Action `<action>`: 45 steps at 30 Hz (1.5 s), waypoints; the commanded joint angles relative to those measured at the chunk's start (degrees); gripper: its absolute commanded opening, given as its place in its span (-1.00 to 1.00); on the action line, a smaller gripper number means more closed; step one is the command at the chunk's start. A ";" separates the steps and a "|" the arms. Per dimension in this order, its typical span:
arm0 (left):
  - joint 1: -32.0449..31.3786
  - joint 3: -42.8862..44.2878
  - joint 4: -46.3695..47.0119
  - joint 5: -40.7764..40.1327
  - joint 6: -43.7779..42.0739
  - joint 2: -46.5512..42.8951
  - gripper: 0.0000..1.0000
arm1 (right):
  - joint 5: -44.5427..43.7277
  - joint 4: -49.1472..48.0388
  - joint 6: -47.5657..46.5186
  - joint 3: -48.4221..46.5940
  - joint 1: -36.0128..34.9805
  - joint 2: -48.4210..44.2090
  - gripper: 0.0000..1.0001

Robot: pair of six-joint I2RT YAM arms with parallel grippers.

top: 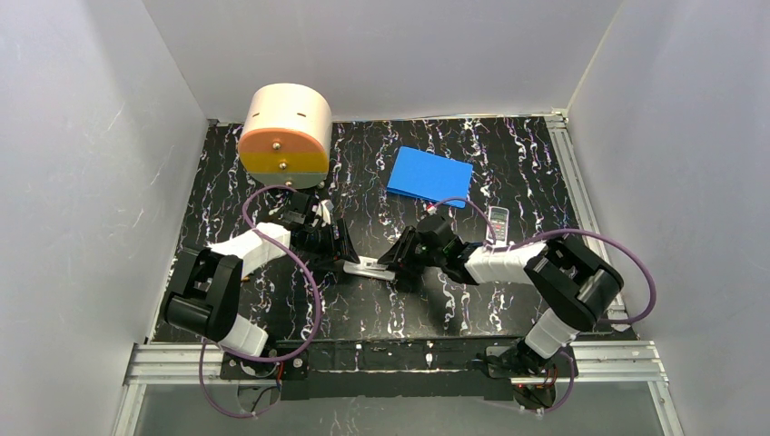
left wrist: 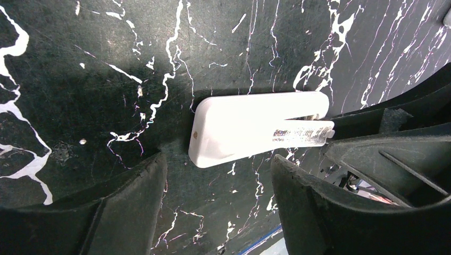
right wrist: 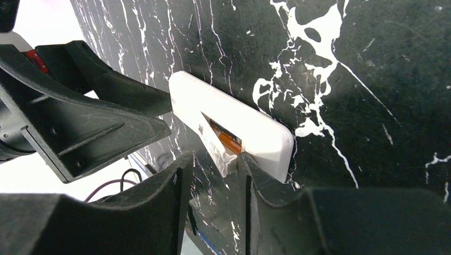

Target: Load the batteries into the remote control

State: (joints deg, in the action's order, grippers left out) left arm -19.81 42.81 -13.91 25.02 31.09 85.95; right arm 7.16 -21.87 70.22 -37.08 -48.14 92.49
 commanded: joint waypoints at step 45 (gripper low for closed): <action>0.28 0.87 -1.26 0.33 -0.59 0.23 0.36 | -1.13 18.67 -6.10 -8.59 -0.51 5.24 -0.45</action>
State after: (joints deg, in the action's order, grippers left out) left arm -19.81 42.87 -13.87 24.91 31.09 86.06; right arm 8.03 -9.91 64.64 -45.32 -48.40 95.74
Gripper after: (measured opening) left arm 0.683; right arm 0.273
